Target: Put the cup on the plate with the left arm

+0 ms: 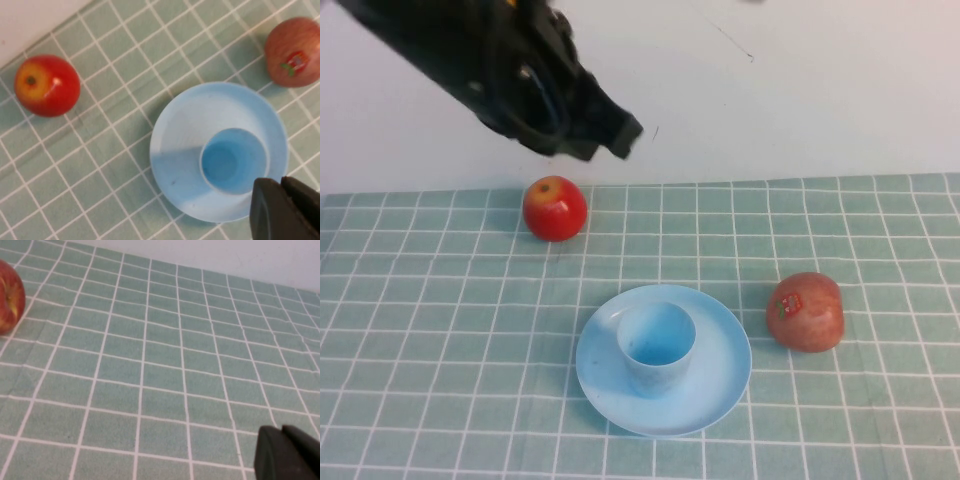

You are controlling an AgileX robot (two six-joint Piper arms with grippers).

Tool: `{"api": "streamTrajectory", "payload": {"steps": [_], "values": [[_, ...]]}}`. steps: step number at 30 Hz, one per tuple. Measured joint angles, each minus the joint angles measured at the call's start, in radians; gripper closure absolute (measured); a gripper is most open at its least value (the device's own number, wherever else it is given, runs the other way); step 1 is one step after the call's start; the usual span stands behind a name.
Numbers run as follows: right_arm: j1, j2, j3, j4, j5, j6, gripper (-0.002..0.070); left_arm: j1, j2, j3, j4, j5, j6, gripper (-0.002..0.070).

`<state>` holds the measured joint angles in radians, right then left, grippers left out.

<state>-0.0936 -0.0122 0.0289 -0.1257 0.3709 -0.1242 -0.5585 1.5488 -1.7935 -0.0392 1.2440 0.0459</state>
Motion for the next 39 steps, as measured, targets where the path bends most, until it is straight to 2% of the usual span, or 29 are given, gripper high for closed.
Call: {"api": "streamTrajectory", "payload": {"steps": [10,18,22,28,31,35,39], "values": [[0.0,0.0,0.0,0.0,0.0,0.0,0.0678,0.0,-0.237,-0.001,-0.118,0.025,-0.018,0.0673],[0.0,0.0,0.0,0.0,0.0,0.0,0.0678,0.018,-0.277,0.033,0.013,0.02,-0.069,0.0675],[0.0,0.0,0.0,0.0,0.0,0.0,0.0678,0.12,-0.357,0.205,-0.019,-0.137,-0.078,0.0676],[0.0,0.0,0.0,0.0,0.0,0.0,0.0678,0.336,-0.613,0.653,-0.141,-0.511,-0.081,0.0676],[0.0,0.0,0.0,0.0,0.0,0.0,0.0678,0.419,-0.772,0.883,-0.158,-0.663,-0.08,0.0676],[0.0,0.0,0.0,0.0,0.0,0.0,0.0678,0.49,-1.009,1.176,-0.131,-0.811,-0.08,0.0676],[0.0,0.0,0.0,0.0,0.0,0.0,0.0678,0.528,-1.212,1.397,-0.115,-0.927,-0.08,0.0676]]}}
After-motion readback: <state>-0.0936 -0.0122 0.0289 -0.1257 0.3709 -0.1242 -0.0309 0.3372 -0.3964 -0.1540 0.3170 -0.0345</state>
